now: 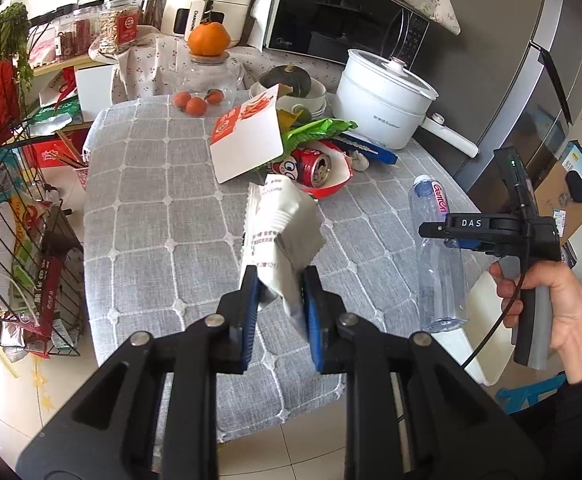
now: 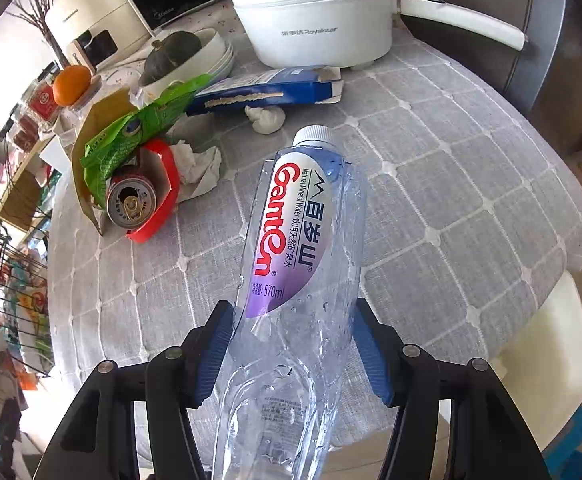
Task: Collect trash
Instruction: 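Grasp the clear Ganten water bottle with the right gripper and lift, then drop the wrapper from the left gripper into the bin while the right holds the bottle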
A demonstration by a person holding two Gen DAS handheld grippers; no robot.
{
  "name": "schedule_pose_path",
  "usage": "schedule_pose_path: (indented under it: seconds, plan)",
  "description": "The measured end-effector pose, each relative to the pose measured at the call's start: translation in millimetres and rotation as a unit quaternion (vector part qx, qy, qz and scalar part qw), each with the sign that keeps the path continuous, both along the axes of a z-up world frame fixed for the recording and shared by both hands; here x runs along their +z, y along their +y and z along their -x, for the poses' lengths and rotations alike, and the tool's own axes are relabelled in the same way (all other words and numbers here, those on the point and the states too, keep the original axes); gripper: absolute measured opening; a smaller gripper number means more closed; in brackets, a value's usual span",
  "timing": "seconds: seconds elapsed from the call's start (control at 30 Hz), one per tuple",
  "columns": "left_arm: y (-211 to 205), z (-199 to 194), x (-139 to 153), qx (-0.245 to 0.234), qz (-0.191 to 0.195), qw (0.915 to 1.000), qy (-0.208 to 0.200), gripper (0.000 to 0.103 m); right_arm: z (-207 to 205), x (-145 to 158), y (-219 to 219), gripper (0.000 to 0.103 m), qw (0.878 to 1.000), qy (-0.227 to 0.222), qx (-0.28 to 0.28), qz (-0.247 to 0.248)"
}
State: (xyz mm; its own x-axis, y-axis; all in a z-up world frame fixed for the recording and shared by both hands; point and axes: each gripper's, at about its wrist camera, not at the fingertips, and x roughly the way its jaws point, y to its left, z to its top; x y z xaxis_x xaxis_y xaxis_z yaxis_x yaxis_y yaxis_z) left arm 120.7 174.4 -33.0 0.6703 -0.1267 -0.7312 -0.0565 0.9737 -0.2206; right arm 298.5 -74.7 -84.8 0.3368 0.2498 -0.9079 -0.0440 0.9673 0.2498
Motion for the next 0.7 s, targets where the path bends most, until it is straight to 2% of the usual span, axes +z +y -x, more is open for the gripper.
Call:
schedule_pose_path:
  seconds: [0.33,0.57,0.7]
  plan:
    - [-65.6,-17.8,2.2,-0.058,-0.009,0.9982,-0.007,0.024,51.4,41.6,-63.6,0.061,0.997,-0.07,0.012,0.019]
    - [-126.3,-22.8,-8.4,-0.119,0.008,0.9929,0.0,0.024,82.4,46.6,-113.9,0.061,0.99,-0.13,0.002,0.052]
    - [-168.0,-24.7,-16.9,-0.159,0.006,0.9872,0.004,0.024,89.0,41.2,-141.9,0.062,0.992,-0.111,-0.01,0.056]
